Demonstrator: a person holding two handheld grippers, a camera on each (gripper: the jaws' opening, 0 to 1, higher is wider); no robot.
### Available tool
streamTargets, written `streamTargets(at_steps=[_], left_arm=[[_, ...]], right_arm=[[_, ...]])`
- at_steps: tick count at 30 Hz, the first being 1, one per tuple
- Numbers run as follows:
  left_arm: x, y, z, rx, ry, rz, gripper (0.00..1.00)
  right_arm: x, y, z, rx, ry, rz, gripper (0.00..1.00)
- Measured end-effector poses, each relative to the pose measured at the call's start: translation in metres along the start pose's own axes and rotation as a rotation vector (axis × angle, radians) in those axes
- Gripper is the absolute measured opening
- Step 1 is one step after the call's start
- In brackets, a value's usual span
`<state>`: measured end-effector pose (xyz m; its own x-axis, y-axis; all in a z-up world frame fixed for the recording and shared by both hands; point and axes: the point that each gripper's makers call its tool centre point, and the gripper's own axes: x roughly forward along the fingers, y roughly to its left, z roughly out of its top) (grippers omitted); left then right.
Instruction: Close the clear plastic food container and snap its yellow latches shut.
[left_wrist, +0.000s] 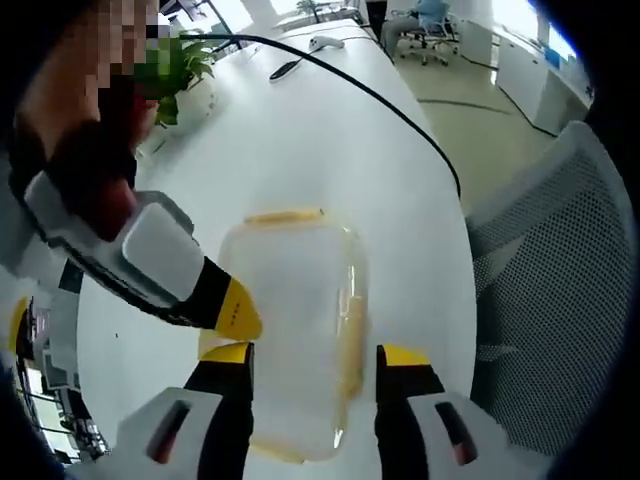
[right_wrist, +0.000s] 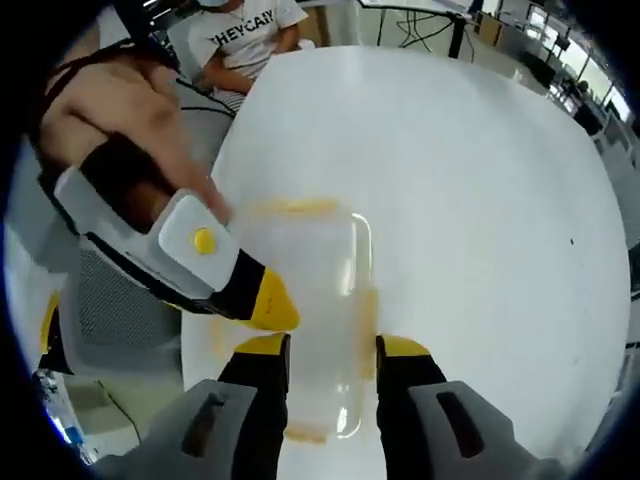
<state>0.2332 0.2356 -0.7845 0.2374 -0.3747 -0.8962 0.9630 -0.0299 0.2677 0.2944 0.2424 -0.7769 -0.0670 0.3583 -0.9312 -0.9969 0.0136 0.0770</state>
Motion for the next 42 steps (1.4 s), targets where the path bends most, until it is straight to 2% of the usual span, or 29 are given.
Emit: streamTargets(at_steps=[3,6,7,10,14,16,18,20,28,31,34,37,42], left_arm=[[-0.001,-0.008,0.000,-0.013,-0.005,-0.036,0.62],[0.000,-0.017,0.001,-0.024,-0.005,-0.067,0.73],[0.000,-0.019,0.001,-0.022,-0.003,-0.074,0.78],[-0.001,-0.026,0.000,-0.006,0.002,-0.107,0.85],[-0.003,-0.027,0.003,-0.054,-0.025,-0.124,0.90],[-0.001,-0.024,0.001,-0.093,-0.020,-0.105,0.99],[-0.001,-0.024,-0.001,-0.081,-0.006,-0.112,0.99],[-0.003,-0.020,-0.004,-0.082,0.001,-0.107,0.99],[-0.006,0.005,-0.021,-0.091,0.058,-0.058,0.99],[-0.003,0.012,-0.031,-0.092,0.106,-0.045,0.99],[0.000,0.015,-0.038,-0.093,0.130,-0.053,0.98],[0.003,0.019,-0.044,-0.086,0.148,-0.052,0.97],[0.010,0.023,-0.052,-0.088,0.169,-0.060,0.94]], right_arm=[[-0.002,-0.003,-0.002,0.051,-0.052,-0.044,0.44],[-0.007,0.002,0.004,0.114,-0.160,-0.064,0.54],[-0.008,0.004,0.003,0.127,-0.170,-0.068,0.56],[-0.012,0.009,-0.010,0.093,-0.168,-0.119,0.62],[-0.013,0.026,-0.015,0.069,-0.207,-0.105,0.76],[-0.013,0.033,-0.017,0.056,-0.206,-0.102,0.83],[-0.010,0.035,-0.022,0.033,-0.189,-0.127,0.92],[-0.007,0.036,-0.028,0.001,-0.160,-0.140,0.96],[-0.001,0.038,-0.034,-0.067,-0.095,-0.177,0.94],[-0.001,0.035,-0.039,-0.071,-0.040,-0.198,0.92],[-0.003,0.030,-0.044,-0.114,0.007,-0.223,0.91],[0.000,0.026,-0.048,-0.097,0.010,-0.215,0.84],[0.004,0.027,-0.052,-0.085,0.019,-0.191,0.82]])
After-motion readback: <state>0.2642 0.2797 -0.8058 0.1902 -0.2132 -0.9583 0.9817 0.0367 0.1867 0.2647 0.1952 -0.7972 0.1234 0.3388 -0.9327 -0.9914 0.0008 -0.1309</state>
